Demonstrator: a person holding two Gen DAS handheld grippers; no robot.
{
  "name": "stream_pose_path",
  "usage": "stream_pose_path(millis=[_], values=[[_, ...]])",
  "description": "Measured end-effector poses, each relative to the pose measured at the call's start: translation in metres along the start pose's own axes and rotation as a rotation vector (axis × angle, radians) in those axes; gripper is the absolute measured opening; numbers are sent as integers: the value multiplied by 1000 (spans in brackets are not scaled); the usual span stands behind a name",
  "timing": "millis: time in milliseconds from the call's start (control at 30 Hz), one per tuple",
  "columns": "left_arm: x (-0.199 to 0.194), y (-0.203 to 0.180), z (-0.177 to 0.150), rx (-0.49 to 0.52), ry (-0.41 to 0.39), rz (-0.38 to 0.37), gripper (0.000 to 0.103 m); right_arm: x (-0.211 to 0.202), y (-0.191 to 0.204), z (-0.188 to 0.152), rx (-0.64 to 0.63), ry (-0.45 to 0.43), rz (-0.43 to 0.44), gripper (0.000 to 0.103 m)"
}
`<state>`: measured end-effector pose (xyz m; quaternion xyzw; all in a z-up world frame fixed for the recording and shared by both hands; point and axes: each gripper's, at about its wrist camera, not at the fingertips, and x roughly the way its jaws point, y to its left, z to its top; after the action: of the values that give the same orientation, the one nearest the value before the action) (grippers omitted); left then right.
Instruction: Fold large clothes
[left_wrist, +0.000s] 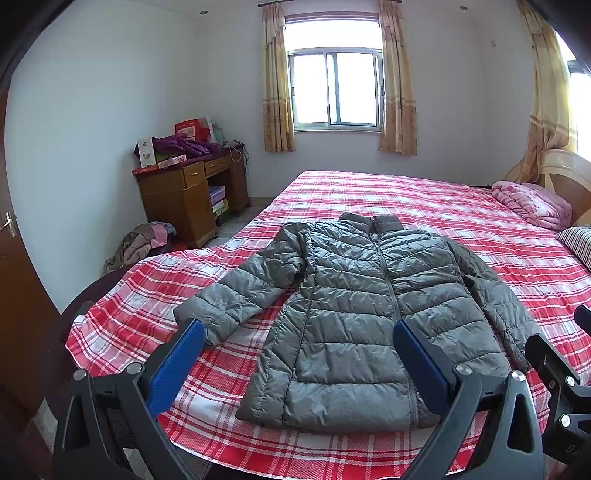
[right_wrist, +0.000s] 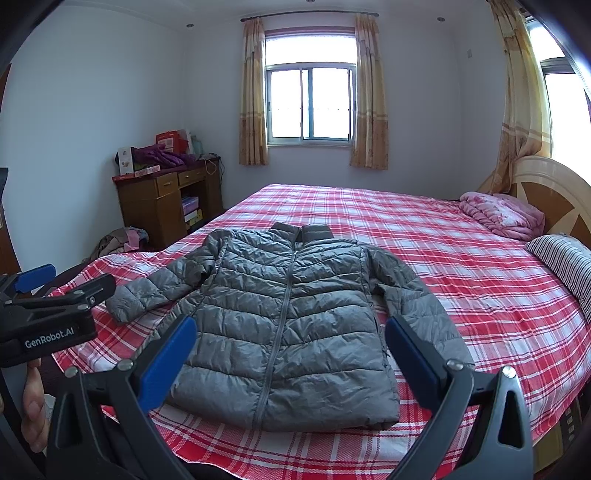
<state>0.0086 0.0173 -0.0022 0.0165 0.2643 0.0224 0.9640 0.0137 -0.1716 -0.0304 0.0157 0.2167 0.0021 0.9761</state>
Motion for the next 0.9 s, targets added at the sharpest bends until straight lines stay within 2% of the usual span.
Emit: stream_pose_path(millis=[700,833,900], values=[[5,2,-1,5,8,6,102,6,-4,-5,3,19,-2,103],[14,-1,-3,15,25,5,102,11,-8,-6,7,29,-8,103],[24,-1,-3,11,53,-25,102,14,-11,-5,11,32,-9,103]])
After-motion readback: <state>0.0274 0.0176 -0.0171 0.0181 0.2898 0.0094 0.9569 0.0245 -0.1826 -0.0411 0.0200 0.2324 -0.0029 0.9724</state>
